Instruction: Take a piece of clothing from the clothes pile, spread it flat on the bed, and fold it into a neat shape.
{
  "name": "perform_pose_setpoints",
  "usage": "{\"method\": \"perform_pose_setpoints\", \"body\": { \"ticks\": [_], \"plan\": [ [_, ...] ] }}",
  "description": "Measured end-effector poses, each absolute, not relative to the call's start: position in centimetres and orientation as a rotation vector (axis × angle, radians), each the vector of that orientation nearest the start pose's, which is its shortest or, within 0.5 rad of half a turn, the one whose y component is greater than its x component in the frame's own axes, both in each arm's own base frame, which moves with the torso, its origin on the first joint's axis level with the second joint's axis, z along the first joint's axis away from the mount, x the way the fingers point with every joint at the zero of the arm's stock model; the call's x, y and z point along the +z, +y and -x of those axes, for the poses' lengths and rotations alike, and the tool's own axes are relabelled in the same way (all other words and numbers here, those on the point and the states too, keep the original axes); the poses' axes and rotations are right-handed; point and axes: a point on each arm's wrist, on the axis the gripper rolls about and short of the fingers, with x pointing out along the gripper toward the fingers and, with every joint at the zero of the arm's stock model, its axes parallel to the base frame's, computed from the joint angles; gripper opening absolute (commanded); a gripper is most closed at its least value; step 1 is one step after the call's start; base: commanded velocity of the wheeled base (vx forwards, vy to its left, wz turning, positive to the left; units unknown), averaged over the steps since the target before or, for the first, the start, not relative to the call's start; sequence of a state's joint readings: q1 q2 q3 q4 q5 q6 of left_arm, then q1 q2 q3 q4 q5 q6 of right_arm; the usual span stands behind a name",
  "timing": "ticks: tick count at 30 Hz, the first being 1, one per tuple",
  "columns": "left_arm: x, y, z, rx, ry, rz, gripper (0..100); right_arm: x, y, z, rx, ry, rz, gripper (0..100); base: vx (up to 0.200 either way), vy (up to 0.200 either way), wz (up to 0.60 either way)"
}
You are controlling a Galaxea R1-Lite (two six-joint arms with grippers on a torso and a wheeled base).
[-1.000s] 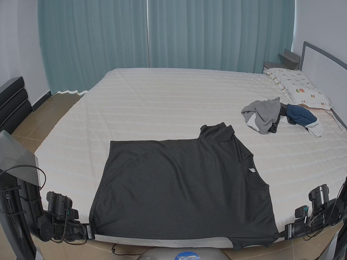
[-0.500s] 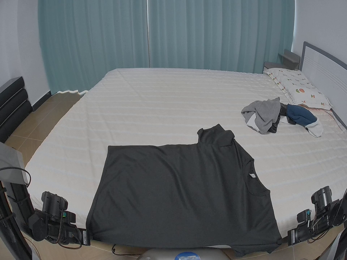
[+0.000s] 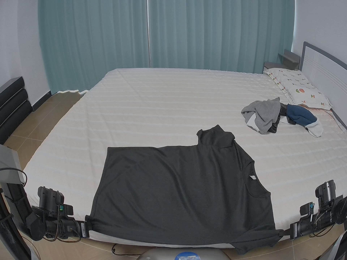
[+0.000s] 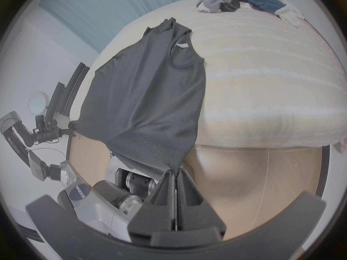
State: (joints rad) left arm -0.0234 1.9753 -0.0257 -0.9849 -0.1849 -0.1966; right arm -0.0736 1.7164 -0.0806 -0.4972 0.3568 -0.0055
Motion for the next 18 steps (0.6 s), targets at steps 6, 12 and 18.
{"method": "perform_pose_setpoints", "body": {
  "ticks": [6, 12, 18],
  "plan": [
    [0.9, -0.9, -19.5, -0.074, 0.883, 0.324, 0, 4.2, -0.2, -17.6, 0.223, 1.011, -0.292, 0, 0.000, 0.000, 0.00],
    [1.3, -1.0, -20.4, -0.070, 0.837, 0.348, 0, 5.7, 0.0, -19.8, 0.225, 0.919, -0.297, 0, 0.000, 0.000, 0.00],
    [1.7, -1.3, -21.3, -0.087, 0.804, 0.345, 0, 6.4, 0.1, -20.7, 0.232, 0.884, -0.290, 0, 0.000, 0.000, 0.00]
  ]
}}
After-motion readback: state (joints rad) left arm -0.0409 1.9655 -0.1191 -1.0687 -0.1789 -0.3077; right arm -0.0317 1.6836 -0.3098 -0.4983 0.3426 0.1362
